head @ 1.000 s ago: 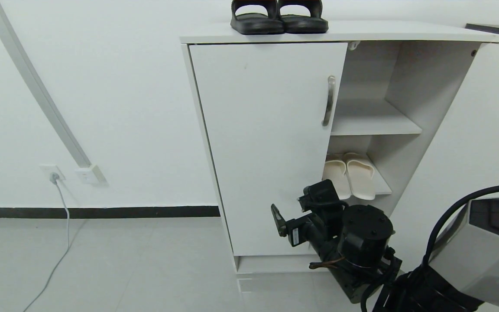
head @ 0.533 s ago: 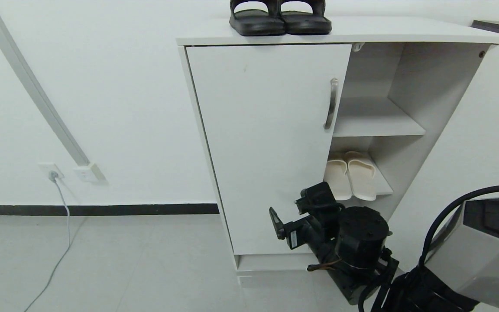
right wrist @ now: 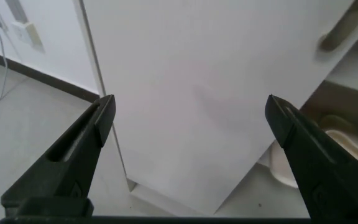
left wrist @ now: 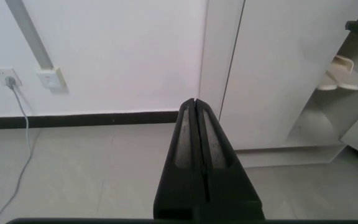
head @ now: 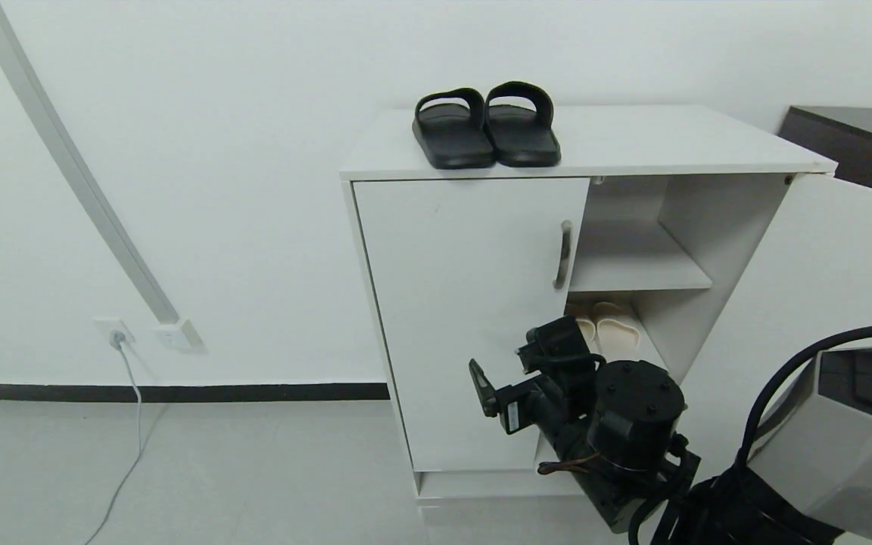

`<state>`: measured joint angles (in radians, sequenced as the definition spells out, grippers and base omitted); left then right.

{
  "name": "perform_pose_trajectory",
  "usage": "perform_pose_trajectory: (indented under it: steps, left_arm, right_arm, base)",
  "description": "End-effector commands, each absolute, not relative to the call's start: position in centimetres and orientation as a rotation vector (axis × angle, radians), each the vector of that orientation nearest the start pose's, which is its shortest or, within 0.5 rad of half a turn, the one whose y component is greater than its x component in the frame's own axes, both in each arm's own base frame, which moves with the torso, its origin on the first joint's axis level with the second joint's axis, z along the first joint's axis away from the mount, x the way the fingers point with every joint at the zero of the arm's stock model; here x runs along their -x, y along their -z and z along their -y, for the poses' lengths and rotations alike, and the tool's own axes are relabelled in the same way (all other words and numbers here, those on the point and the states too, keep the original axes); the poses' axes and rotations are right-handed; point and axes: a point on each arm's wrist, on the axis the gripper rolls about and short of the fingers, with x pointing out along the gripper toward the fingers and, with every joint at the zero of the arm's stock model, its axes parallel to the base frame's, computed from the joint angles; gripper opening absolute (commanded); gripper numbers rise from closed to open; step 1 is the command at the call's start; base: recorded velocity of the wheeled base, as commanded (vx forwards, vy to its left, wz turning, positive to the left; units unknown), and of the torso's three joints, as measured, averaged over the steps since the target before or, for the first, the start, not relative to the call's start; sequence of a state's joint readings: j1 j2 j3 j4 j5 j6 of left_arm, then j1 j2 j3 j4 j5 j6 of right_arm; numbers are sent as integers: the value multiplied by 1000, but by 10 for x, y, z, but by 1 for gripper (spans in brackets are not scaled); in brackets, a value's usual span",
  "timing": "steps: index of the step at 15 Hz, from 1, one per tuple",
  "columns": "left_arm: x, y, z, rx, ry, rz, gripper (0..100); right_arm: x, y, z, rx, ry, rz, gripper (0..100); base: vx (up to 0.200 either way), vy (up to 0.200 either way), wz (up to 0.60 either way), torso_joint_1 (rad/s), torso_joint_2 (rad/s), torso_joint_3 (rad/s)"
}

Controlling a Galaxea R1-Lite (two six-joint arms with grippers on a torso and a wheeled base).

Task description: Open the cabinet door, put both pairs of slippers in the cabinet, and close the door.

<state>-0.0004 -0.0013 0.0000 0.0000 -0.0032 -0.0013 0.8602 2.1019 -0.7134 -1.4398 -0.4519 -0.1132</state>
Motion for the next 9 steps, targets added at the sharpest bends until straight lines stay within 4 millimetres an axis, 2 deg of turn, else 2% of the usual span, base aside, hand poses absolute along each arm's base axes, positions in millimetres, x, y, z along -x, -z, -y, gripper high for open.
perform_pose_trajectory:
  steps: [1,9]
  left_arm:
    - [23,-75,0,2,3,0,0]
    - [23,-75,0,0,3,0,0]
  right_arm:
    - [-241,-106,-265,80,-405,65,100]
    - [-239,-104,-264,85,-422,57,100]
  base:
    - [0,0,0,149,-471,-330]
    - [0,0,0,173,-489,-318]
